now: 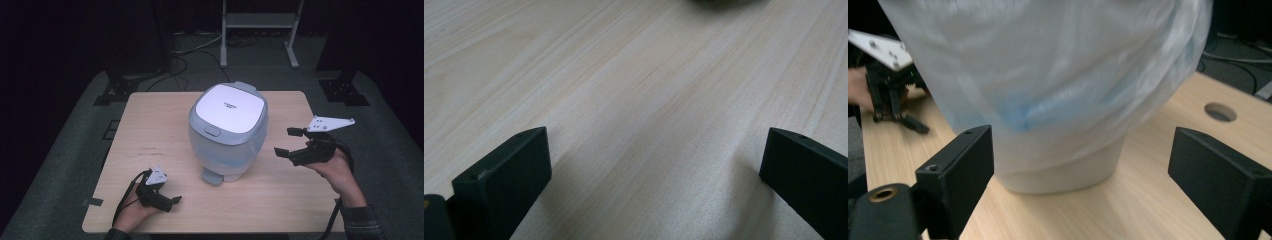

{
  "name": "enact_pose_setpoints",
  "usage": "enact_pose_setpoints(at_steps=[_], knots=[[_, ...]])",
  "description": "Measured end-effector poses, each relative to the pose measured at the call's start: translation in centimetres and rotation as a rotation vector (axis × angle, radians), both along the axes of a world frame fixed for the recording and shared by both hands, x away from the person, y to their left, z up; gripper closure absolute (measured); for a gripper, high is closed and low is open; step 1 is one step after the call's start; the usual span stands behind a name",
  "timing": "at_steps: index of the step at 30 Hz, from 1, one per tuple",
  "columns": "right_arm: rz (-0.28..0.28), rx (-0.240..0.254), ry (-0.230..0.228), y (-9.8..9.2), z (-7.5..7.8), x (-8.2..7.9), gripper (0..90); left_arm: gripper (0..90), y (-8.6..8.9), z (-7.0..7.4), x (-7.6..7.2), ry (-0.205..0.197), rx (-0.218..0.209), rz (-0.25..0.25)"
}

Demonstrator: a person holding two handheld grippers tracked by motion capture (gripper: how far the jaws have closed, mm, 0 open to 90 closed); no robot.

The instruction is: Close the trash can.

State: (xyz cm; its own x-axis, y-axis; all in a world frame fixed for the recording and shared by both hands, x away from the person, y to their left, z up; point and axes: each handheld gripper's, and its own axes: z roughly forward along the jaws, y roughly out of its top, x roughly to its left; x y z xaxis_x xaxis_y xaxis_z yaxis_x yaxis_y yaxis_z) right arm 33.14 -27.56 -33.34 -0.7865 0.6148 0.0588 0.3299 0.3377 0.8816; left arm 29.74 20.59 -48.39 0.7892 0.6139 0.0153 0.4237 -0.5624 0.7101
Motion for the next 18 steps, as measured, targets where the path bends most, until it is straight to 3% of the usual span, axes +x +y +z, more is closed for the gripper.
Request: enact_pose_setpoints(at_steps=[5, 18], knots=[[-0.010, -0.018, 0.024, 0.0, -2.0, -0.3, 3.0, 0.0, 0.0, 0.0, 0.0, -0.001, -0.001, 0.000], [-0.066, -0.057, 0.060, -1.1, -6.2, -1.0, 2.0, 0.0, 0.0, 0.0, 0.0, -0.001, -0.001, 0.001]])
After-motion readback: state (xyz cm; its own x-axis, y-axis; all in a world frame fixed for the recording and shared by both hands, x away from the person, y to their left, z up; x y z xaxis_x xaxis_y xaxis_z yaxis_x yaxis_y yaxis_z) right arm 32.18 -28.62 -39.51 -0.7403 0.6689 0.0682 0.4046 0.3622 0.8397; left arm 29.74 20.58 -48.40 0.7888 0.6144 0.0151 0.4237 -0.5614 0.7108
